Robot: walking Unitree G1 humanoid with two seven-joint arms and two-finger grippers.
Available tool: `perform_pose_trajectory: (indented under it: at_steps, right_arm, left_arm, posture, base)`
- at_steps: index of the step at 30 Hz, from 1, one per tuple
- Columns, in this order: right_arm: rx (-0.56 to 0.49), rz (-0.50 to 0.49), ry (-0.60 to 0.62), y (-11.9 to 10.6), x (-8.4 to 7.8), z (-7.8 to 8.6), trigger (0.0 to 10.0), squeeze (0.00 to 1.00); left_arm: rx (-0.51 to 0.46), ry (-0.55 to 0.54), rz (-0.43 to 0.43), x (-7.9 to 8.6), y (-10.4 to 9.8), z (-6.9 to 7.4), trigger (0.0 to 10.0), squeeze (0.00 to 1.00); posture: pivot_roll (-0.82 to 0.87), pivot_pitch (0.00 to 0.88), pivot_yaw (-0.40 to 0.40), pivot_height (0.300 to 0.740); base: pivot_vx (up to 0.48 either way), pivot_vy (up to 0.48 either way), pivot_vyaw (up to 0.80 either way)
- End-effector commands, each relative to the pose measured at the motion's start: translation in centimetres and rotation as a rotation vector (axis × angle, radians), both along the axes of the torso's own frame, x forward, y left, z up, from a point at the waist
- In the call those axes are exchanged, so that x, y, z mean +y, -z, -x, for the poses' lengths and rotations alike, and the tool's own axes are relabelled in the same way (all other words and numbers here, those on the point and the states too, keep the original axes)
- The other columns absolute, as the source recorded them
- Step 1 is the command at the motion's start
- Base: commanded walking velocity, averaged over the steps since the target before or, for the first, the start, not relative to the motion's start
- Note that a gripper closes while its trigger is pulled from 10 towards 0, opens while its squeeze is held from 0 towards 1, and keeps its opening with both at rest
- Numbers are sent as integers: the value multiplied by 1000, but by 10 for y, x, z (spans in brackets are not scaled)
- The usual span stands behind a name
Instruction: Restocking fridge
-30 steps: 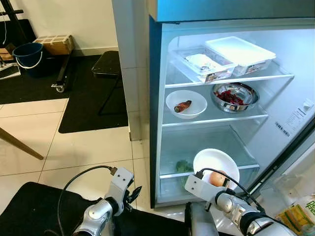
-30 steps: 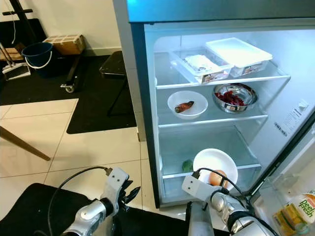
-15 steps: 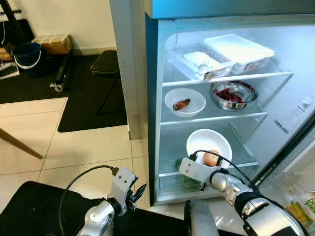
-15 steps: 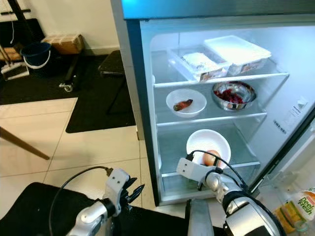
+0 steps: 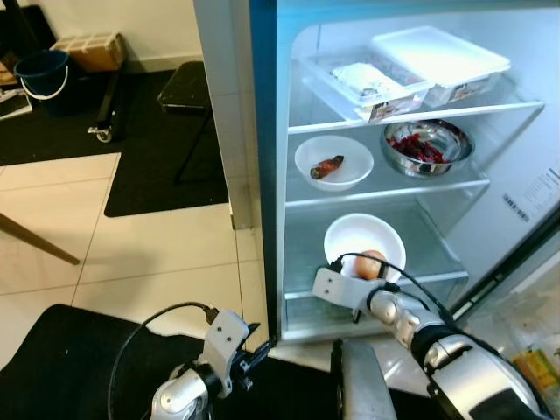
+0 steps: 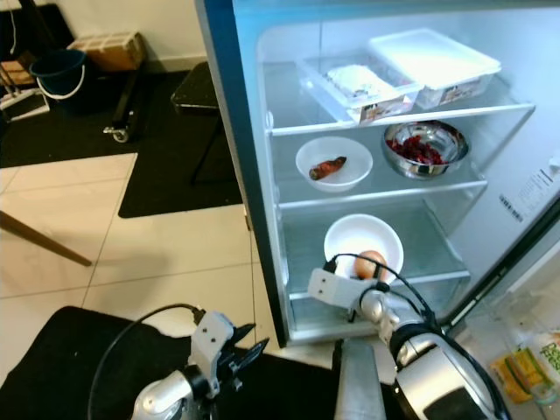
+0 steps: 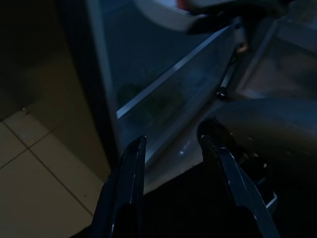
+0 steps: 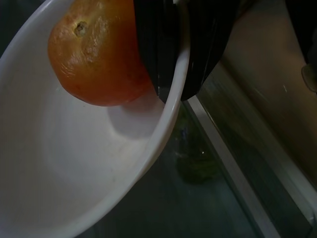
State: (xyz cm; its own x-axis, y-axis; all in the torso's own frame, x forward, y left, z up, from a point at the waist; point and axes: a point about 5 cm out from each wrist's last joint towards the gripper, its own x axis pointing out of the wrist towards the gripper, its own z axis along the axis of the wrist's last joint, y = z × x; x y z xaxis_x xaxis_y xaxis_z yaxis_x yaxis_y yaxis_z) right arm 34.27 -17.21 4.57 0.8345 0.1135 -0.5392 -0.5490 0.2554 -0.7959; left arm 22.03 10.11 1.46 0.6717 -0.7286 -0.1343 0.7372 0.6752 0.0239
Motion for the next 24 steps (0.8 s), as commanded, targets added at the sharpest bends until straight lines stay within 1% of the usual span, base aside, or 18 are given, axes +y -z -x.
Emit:
perform_pose_trajectory:
  at_steps: [1, 5, 6, 8, 12, 13, 14, 16, 20, 21, 23, 24]
  right_arm:
    - [-7, 9, -13, -1, 5, -1, 10000, 0]
    - [-13, 26, -12, -3, 5, -3, 10000, 0]
    - [-16, 27, -6, -5, 5, -5, 10000, 0]
    - [-17, 26, -3, -5, 5, -5, 10000, 0]
    - [-29, 33, -5, -9, 4, -8, 10000, 0]
    - [-29, 33, -5, -9, 4, -8, 10000, 0]
    - [-39, 40, 1, -12, 1, -9, 10000, 0]
    - [-47, 45, 8, -14, -2, -11, 10000, 0]
    - [-58, 52, 10, -17, -4, -12, 10000, 0]
    - [-67, 59, 10, -19, -5, -14, 10000, 0]
    - [-69, 60, 10, -20, -6, -14, 10000, 0]
    - [-73, 61, 9, -21, -6, -15, 10000, 0]
  left_arm:
    - [18, 9, -8, 1, 2, 5, 10000, 0]
    - [1, 6, -4, 0, -8, 11, 10000, 0]
    - [-18, 0, -1, 1, -15, 13, 10000, 0]
    - [-25, 0, 1, 2, -18, 14, 10000, 0]
    - [-60, 1, 20, -2, -32, 17, 10000, 0]
    - [-60, 1, 20, -2, -32, 17, 10000, 0]
    - [-80, 9, 30, -6, -40, 18, 10000, 0]
    - [-91, 10, 39, -8, -47, 19, 10000, 0]
    - [-94, 12, 44, -10, -53, 21, 10000, 0]
    - [-102, 16, 54, -12, -59, 23, 10000, 0]
    - [-105, 18, 57, -13, -61, 24, 10000, 0]
    - [-111, 19, 60, -14, -64, 25, 10000, 0]
  posture:
    - [72, 249, 42, 457]
    - [94, 278, 52, 457]
    - [117, 319, 70, 457]
    - [118, 322, 74, 457]
    - [134, 342, 91, 457]
    - [134, 342, 91, 457]
    - [143, 369, 102, 457]
    - [149, 378, 106, 457]
    - [157, 395, 111, 457]
    - [163, 411, 114, 457]
    - [163, 411, 114, 457]
    - [171, 431, 117, 457]
  base:
    - [0, 0, 0]
    - [0, 0, 0]
    - [0, 0, 0]
    - [0, 0, 0]
    - [0, 0, 0]
    - [0, 0, 0]
    - [0, 0, 0]
    - [0, 0, 0]
    - [0, 0, 0]
    - [0, 0, 0]
    - [0, 0, 0]
    - [0, 0, 0]
